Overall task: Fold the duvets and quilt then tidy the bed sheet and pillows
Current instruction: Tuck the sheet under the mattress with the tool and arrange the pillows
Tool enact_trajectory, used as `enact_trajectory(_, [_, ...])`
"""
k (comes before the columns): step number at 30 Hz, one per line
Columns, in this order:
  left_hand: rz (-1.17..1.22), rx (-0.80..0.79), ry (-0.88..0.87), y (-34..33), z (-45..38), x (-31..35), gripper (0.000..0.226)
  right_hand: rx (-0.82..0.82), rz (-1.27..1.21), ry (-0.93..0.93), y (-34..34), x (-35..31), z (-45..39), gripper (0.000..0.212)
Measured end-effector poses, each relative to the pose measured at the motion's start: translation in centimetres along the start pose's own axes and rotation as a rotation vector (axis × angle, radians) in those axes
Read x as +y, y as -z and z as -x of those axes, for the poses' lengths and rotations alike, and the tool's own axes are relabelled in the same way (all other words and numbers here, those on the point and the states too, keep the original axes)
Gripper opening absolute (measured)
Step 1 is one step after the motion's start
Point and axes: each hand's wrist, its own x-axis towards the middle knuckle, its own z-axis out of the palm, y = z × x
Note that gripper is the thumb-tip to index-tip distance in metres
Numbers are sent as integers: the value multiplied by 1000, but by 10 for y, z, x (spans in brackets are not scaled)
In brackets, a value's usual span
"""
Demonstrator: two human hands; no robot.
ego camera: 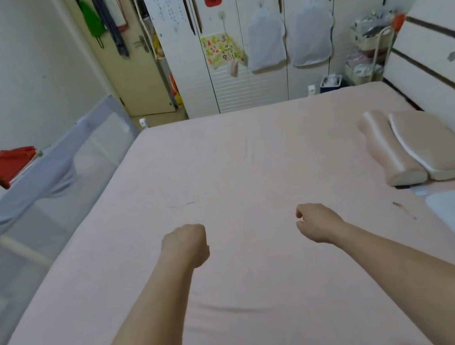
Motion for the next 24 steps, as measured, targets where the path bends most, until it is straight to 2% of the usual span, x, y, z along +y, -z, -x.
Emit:
enact_trajectory(5, [29, 31, -62, -10, -21, -31, 42, 41, -31, -44, -23, -34, -16, 30])
enact_trajectory(8, [20, 44, -119, -32, -55, -36, 52, 31, -56, -42, -52, -48, -44, 31])
enact_trajectory(12, [32, 49, -154, -71, -141, -31, 68, -8, -71, -74, -120, -45, -104, 40])
enact_trajectory(15, [99, 87, -235, -125, -231, -5, 68, -21, -42, -158, -184, -22, -169, 47])
enact_trajectory(18, [107, 33, -306, -187, -290, 21, 69, -28, 12, -232, -235, -1, -218, 59])
enact_trajectory(20, [123, 21, -337, -228, -330, 37, 69, 19, 40, -253, -268, 14, -251, 64])
enact_trajectory(24, [211, 94, -432, -279, -391, 71, 63, 219, 156, -355, -306, 54, -296, 66])
